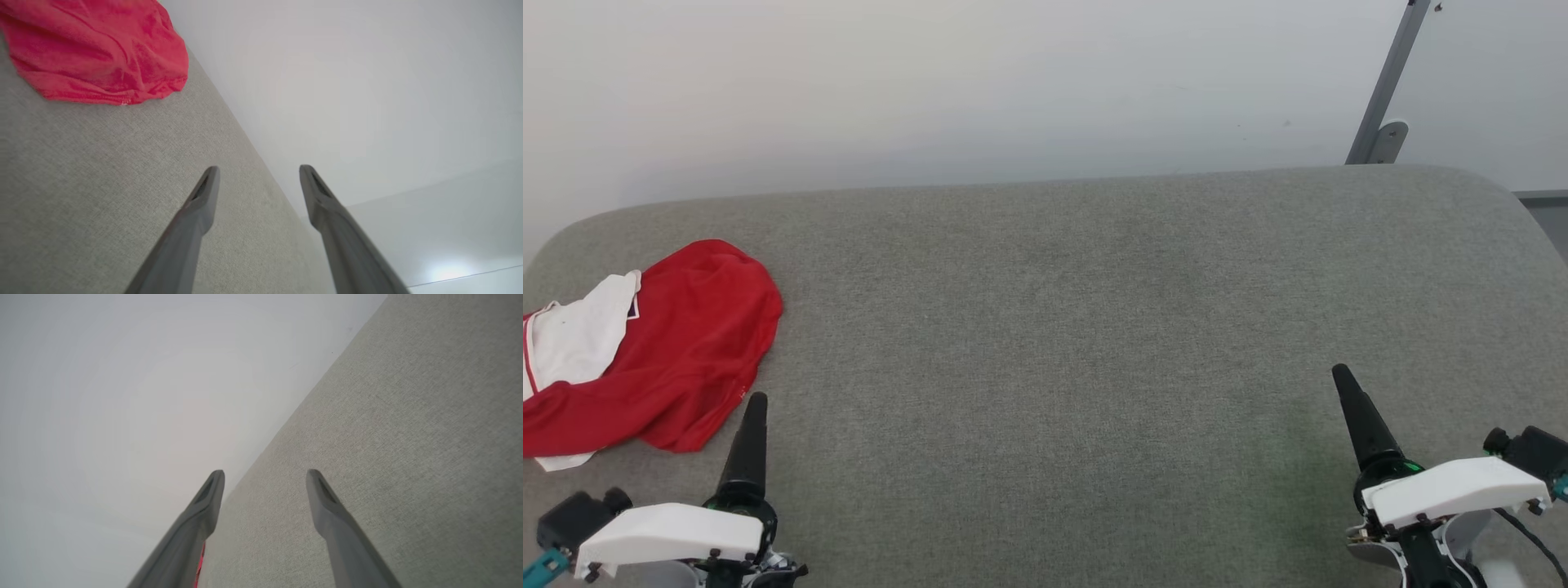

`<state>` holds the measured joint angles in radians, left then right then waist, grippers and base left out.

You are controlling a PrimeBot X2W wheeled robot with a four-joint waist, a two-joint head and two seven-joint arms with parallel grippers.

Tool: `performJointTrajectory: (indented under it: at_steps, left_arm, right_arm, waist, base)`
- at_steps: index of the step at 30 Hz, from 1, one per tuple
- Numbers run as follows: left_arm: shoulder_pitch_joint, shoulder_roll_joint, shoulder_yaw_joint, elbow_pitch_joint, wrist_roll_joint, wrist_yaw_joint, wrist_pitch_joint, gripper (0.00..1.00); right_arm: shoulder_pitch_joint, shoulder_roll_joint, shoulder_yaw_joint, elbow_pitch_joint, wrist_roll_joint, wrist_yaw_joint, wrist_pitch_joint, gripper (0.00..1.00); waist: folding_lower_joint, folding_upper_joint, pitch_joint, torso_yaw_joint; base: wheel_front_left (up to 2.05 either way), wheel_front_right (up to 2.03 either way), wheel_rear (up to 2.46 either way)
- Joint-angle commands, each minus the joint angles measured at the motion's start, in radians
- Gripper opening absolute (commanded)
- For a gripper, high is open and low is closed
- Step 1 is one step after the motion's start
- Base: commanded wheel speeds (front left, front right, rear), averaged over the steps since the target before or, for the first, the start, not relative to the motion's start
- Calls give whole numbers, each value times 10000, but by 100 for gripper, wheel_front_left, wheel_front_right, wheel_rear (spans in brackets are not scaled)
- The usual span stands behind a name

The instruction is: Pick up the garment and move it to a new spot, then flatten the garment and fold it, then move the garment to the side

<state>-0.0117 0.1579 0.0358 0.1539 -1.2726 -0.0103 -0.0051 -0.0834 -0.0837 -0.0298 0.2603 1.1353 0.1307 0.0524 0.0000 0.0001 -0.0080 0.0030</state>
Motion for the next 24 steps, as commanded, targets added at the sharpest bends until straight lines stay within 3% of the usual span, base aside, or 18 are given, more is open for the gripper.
performJointTrajectory:
  at_steps: [1,24]
  left_arm:
    - [-36,201,-95,-224,471,55,-129,100]
    - [336,1018,-545,-707,2945,229,-967,100]
  right_arm:
    - [-267,-96,72,-229,-449,0,-52,100]
    - [-43,-208,263,-779,-3300,0,-199,100]
  waist:
    - [0,-1,-10,3]
    - [0,-1,-126,19]
  base:
    - [0,0,0]
    - [0,0,0]
